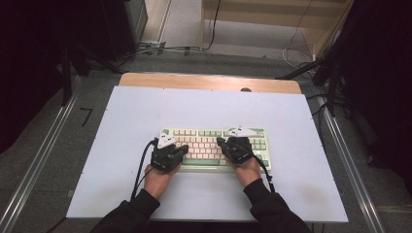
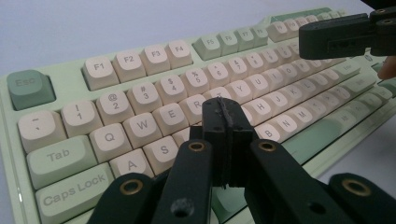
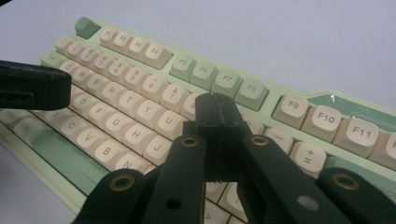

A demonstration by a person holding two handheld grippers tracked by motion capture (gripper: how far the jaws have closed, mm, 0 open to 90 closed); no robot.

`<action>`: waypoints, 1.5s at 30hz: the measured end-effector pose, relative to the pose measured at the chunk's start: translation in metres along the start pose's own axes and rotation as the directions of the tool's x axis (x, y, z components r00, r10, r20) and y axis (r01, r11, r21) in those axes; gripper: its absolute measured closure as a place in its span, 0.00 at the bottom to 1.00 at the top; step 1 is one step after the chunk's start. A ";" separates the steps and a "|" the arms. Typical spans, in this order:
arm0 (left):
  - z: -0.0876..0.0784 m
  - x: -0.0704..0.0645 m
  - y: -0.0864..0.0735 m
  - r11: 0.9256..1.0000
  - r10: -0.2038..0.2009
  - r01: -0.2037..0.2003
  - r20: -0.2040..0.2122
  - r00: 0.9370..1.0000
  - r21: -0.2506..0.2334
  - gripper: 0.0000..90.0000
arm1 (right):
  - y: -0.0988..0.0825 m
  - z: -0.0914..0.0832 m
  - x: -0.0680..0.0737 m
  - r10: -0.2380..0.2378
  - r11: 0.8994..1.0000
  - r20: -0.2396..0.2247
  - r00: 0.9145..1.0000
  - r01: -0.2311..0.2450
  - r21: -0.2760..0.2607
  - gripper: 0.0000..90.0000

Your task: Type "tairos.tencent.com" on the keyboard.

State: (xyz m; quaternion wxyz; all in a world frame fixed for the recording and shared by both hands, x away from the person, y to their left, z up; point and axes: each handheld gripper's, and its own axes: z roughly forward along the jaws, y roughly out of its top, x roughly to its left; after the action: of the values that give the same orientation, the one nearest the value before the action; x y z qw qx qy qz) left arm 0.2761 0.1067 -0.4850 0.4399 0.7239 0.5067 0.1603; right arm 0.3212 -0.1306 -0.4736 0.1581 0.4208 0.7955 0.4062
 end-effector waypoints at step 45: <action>-0.003 0.007 0.003 1.000 -0.021 0.021 -0.011 1.000 -0.015 1.00 | 0.000 -0.002 0.000 0.003 1.000 -0.008 1.000 -0.003 0.019 0.97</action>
State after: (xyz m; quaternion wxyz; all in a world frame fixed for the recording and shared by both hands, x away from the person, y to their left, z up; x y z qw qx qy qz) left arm 0.2788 0.1141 -0.4824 0.4443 0.7144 0.5152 0.1635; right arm 0.3197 -0.1313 -0.4726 0.1505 0.4218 0.7993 0.4007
